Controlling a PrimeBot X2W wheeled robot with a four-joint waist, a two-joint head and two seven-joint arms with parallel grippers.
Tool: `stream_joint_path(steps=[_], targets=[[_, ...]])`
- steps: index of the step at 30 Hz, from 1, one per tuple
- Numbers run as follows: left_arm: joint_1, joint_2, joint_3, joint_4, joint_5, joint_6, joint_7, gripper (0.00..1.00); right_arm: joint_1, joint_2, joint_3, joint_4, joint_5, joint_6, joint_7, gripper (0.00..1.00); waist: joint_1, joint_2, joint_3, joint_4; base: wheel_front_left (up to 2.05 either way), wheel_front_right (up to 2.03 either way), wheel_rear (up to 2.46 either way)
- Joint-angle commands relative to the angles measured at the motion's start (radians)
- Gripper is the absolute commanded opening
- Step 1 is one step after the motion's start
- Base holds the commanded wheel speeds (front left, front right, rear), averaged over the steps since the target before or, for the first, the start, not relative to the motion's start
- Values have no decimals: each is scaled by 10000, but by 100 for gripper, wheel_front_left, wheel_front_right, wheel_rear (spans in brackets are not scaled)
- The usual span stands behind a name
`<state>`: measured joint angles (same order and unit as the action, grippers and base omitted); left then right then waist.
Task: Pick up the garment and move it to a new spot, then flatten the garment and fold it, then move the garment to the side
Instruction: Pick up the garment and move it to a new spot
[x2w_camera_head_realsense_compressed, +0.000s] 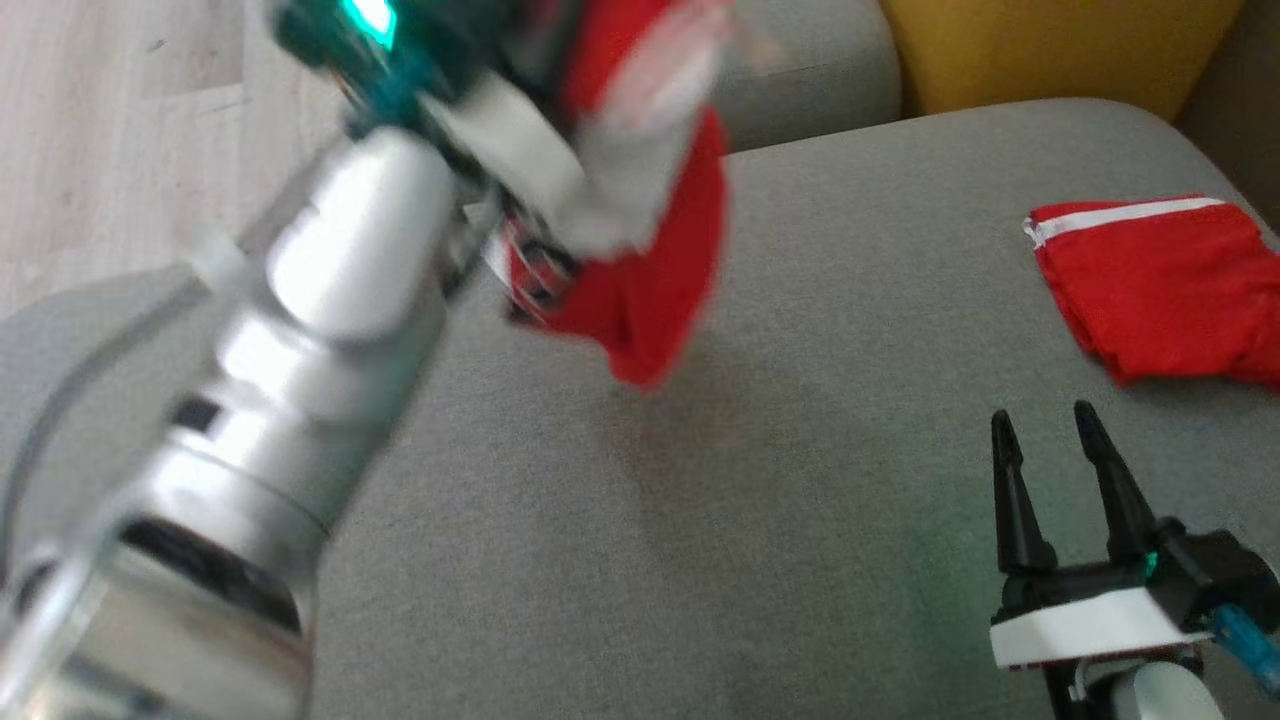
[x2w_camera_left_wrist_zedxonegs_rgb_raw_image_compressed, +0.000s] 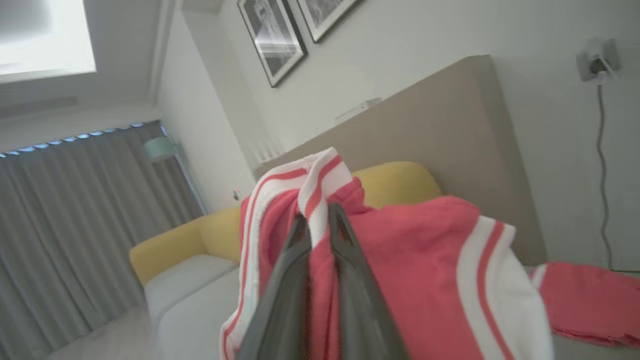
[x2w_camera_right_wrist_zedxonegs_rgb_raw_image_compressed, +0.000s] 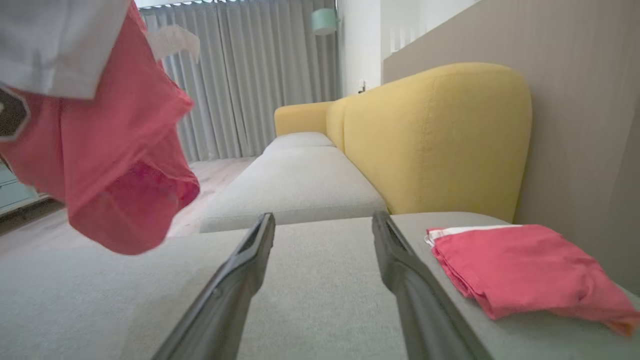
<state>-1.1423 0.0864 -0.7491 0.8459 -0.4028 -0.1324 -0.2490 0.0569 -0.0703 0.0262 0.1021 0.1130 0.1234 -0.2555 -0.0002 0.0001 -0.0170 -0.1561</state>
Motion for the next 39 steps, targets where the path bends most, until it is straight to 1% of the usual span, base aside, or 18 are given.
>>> stream_joint_path(steps=[1, 4, 7, 9, 10, 11, 12, 13, 15, 17, 22, 24, 26, 28, 30, 33, 36, 39], targets=[[124, 299, 0, -203, -180, 18, -20, 0, -298, 12, 250, -351, 38, 73, -63, 100, 2, -1, 62, -29, 0, 0, 0], [1132, 226, -846, -286, -251, 18, -53, 0, -343, 60, 290, -387, 99, 73, -63, 100, 2, -1, 381, -37, 0, 0, 0], [2302, 148, -1686, -297, 92, 20, -105, 0, -540, 105, 487, -357, 138, 73, -63, 100, 2, -1, 785, -11, 0, 0, 0], [3135, 95, -2112, -280, 465, 202, -119, 0, -671, 132, 589, -262, 174, 73, -63, 100, 2, -1, 1028, 14, 0, 0, 0], [3605, 42, -2122, -321, 441, 312, -121, 0, -741, 143, 642, -201, 194, 73, -63, 100, 2, -1, 1106, 30, 0, 0, 0], [4052, -2, -2165, -388, 488, 459, -122, 4, -785, 152, 674, -124, 204, 73, -63, 100, 2, -1, 1148, 72, 0, 0, 0], [4437, -28, -2235, -511, 610, 612, -123, 74, -809, 159, 687, -23, 204, 73, -63, 100, 2, -1, 1155, 116, 0, 0, 0], [4817, -53, -2176, -717, 648, 826, -124, 100, -821, 166, 661, 61, 204, 73, -63, 100, 2, -1, 1133, 178, 0, 0, 0], [5534, -65, -1921, -1322, 757, 1342, -125, 100, -767, 175, 572, 204, 202, 73, -63, 100, 2, -1, 947, 377, 0, 0, 0], [6312, 44, -1609, -2062, 966, 1925, -125, 100, -592, 180, 432, 369, 171, 73, -63, 100, 2, -1, 590, 624, 0, 0, 0], [8155, 616, -688, -4008, 1514, 3175, -126, 100, 24, 191, -24, 673, 93, 73, -63, 100, 2, -1, -149, 1403, 0, 0, 0], [8845, 783, -43, -4757, 1559, 3644, -126, 100, 232, 194, -86, 724, 49, 73, -63, 100, 2, -1, -373, 1705, 0, 0, 0], [9558, 861, 804, -5466, 1554, 4158, -127, 100, 422, 196, -148, 740, 90, 73, -63, 100, 2, -1, -573, 1968, 0, 0, 0], [10217, 858, 1617, -6163, 1639, 4520, -127, 100, 603, 197, -160, 705, 148, 73, -63, 100, 2, -1, -771, 2176, 0, 0, 0], [10822, 837, 2258, -6750, 1872, 4703, -127, 100, 800, 198, -152, 622, 195, 73, -63, 100, 2, -1, -973, 2331, 0, 0, 0], [11601, 742, 2910, -7382, 2272, 4765, -127, 100, 1124, 198, -3, 599, 270, 73, -63, 100, 2, -1, -1229, 2458, 0, 0, 0], [12137, 631, 3451, -7620, 2589, 4712, -127, 100, 1403, 199, 312, 591, 344, 73, -63, 100, 2, -1, -1404, 2515, 0, 0, 0], [12431, 493, 3836, -7633, 2801, 4518, -127, 100, 1583, 199, 401, 588, 328, 73, -63, 100, 2, -1, -1490, 2530, 0, 0, 0]])
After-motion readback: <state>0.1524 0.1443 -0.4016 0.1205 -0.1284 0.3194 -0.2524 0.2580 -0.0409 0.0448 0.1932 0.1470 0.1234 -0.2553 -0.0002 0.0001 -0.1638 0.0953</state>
